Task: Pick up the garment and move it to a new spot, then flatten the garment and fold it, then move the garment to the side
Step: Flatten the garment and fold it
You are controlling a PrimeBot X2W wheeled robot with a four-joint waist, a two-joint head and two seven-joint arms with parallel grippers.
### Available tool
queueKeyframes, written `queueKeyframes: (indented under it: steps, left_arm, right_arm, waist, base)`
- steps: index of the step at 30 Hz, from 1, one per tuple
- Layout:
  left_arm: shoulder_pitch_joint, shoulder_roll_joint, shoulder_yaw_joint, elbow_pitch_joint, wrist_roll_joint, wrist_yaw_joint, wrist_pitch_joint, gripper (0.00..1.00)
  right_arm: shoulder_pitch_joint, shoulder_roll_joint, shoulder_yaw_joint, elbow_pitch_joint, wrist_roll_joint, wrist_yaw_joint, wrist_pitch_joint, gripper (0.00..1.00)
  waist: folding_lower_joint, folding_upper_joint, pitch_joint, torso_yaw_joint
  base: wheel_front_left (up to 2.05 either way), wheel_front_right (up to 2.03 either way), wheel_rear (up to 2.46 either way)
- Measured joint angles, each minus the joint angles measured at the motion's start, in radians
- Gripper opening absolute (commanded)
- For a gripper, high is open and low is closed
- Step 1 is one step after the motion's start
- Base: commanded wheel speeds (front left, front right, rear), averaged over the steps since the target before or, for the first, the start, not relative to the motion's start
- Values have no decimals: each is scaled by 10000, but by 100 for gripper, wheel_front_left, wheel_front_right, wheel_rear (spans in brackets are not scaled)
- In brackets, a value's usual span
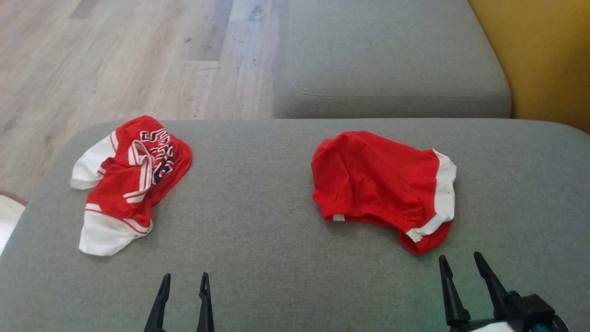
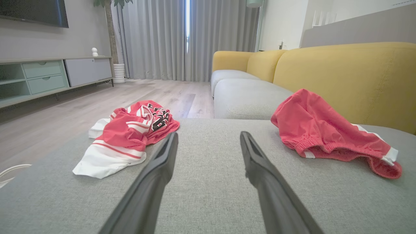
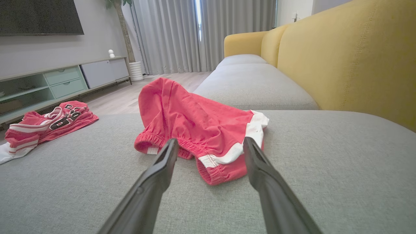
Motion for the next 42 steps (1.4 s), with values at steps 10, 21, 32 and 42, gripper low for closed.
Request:
queueKeyframes:
  steps: [10, 21, 32, 42]
  left_arm:
    - [-112, -6, -614, 570, -646, 54, 0, 100]
    - [-2277, -42, -2291, 2491, -1985, -690, 0, 100]
    - [-5171, -75, -4531, 4184, -6245, -1918, 725, 100]
    - [-7257, -92, -6065, 5083, -8717, -2132, 1302, 100]
  right_arm:
    - [-92, 4, 8, -21, -31, 0, 0, 100]
    - [-705, 2, -35, -370, -240, 0, 0, 100]
    - [-1279, 2, -113, -604, -441, 0, 0, 100]
    - [-1796, 2, -77, -723, -433, 0, 0, 100]
  waist:
    - [0, 0, 337, -840]
    - [1, 0, 1166, -2473]
    - [2, 0, 2446, -3778]
    - [1, 0, 3473, -4330]
  base:
    - [0, 0, 0]
    - [0, 0, 0]
    - [0, 0, 0]
    - [0, 0, 0]
